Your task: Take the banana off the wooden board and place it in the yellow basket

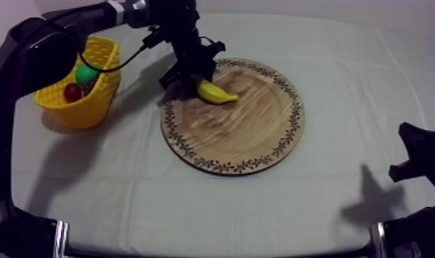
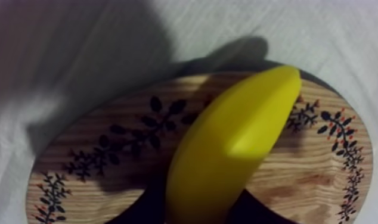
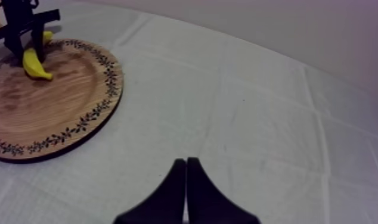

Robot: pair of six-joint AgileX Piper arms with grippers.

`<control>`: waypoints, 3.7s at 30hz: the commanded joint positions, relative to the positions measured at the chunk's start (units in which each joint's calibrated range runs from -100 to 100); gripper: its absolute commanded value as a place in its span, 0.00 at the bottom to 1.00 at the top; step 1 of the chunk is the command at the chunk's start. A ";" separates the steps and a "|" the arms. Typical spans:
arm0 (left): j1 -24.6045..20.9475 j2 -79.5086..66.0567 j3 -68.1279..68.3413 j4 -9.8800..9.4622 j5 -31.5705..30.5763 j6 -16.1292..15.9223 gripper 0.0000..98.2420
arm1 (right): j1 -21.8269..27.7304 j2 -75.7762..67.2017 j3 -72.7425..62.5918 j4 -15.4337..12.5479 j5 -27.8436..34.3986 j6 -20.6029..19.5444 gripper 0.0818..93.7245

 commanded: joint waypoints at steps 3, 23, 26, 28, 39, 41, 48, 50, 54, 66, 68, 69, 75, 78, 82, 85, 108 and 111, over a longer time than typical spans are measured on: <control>-0.09 -0.71 1.04 0.09 -0.78 -0.52 0.25 | 0.00 0.00 0.05 -0.02 -0.03 -0.01 0.00; 1.08 -15.54 2.81 -1.46 2.32 -1.33 0.25 | 0.00 0.00 0.05 -0.02 -0.03 -0.01 0.00; 1.52 -17.91 2.55 -1.93 4.12 -0.97 0.25 | 0.00 0.00 0.05 -0.02 -0.03 -0.01 0.00; 1.83 -19.42 2.73 -2.03 5.08 -0.74 0.25 | 0.00 0.00 0.05 -0.02 -0.03 -0.01 0.00; 2.13 -24.97 3.54 -2.22 10.94 -0.73 0.25 | 0.00 0.00 0.05 -0.02 -0.03 -0.01 0.00; 2.03 -25.79 3.94 -2.37 11.62 -0.90 0.25 | 0.00 0.00 0.05 -0.02 -0.03 -0.01 0.00; 1.08 -29.44 9.21 -2.26 11.83 -3.89 0.25 | 0.00 0.00 0.05 -0.02 -0.03 -0.01 0.00; 0.60 -30.78 11.20 -2.45 11.92 -5.38 0.25 | 0.00 0.00 0.05 -0.02 -0.03 -0.01 0.00; -0.80 -33.71 14.63 -2.90 12.65 -8.76 0.25 | 0.00 0.00 0.05 -0.02 -0.03 -0.01 0.00; -7.31 -43.51 25.43 -4.89 13.56 -18.61 0.26 | 0.00 0.00 0.05 -0.02 -0.03 -0.01 0.00; -8.86 -45.15 27.55 -5.31 13.57 -19.98 0.26 | 0.00 0.00 0.05 -0.02 -0.03 -0.01 0.00; -9.69 -45.99 28.58 -5.53 13.57 -20.60 0.26 | 0.00 0.00 0.05 -0.02 -0.03 -0.01 0.00; -15.70 -51.00 34.35 -6.70 13.60 -24.02 0.26 | 0.00 0.00 0.05 -0.02 -0.03 -0.01 0.00; -18.56 -52.77 36.34 -7.29 13.63 -25.78 0.26 | 0.00 0.00 0.05 -0.02 -0.03 -0.01 0.00; -20.99 -54.20 38.54 -8.41 13.65 -27.66 0.26 | 0.00 0.00 0.05 -0.02 -0.03 -0.01 0.00; -22.04 -54.72 39.36 -9.11 13.65 -28.73 0.26 | 0.00 0.00 0.05 -0.02 -0.03 -0.01 0.00; -22.38 -48.11 40.21 -11.13 10.75 -30.38 0.26 | 0.00 0.00 0.05 -0.02 -0.03 -0.01 0.00; -22.16 -45.48 40.41 -10.93 8.81 -30.27 0.26 | 0.00 0.00 0.05 -0.02 -0.03 -0.01 0.00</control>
